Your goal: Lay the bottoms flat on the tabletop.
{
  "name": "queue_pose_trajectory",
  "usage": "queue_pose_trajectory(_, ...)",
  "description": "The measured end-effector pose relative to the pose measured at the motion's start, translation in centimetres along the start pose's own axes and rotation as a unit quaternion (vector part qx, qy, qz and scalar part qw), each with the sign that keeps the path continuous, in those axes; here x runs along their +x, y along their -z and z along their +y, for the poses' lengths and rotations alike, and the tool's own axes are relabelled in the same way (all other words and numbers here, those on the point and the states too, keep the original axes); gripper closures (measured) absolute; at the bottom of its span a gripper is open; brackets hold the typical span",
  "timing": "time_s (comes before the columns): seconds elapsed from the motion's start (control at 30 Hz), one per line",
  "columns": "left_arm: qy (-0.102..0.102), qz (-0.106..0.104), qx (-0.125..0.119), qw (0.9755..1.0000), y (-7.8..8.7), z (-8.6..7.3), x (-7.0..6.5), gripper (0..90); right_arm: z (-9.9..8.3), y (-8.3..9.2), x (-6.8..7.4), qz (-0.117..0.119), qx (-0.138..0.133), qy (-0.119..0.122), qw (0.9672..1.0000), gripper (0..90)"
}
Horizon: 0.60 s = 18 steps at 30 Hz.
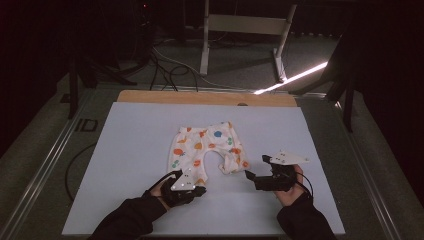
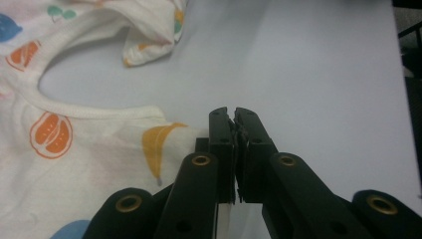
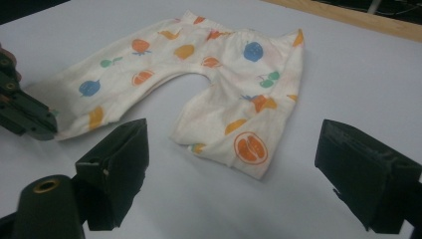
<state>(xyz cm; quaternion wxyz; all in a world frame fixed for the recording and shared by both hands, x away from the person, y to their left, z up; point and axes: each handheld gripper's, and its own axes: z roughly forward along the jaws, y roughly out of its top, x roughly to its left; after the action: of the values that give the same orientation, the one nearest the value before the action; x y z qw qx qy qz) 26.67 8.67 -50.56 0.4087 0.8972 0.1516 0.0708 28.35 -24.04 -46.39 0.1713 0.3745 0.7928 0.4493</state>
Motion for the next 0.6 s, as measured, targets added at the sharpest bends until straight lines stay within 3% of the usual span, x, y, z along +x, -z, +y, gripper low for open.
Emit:
queue_pose_trajectory(0.27, 0.002, -0.025, 0.022, 0.9994, -1.0, -0.7, -0.2, 80.0, -0.1, -0.1, -0.1, 0.0, 0.002, 0.0, 1.0, 13.8)
queue_pose_trajectory(0.37, 0.0, -0.032, 0.014, 0.9994, -0.7, -0.4, -0.2, 74.5, -0.2, -0.1, -0.2, 0.001, 0.001, 0.0, 1.0, 13.9)
queue_pose_trajectory(0.6, 0.006, 0.005, -0.02, 0.9998, 1.5, 0.2, 0.0, 32.0, -0.2, -0.1, -0.2, 0.004, 0.002, 0.0, 1.0, 13.7)
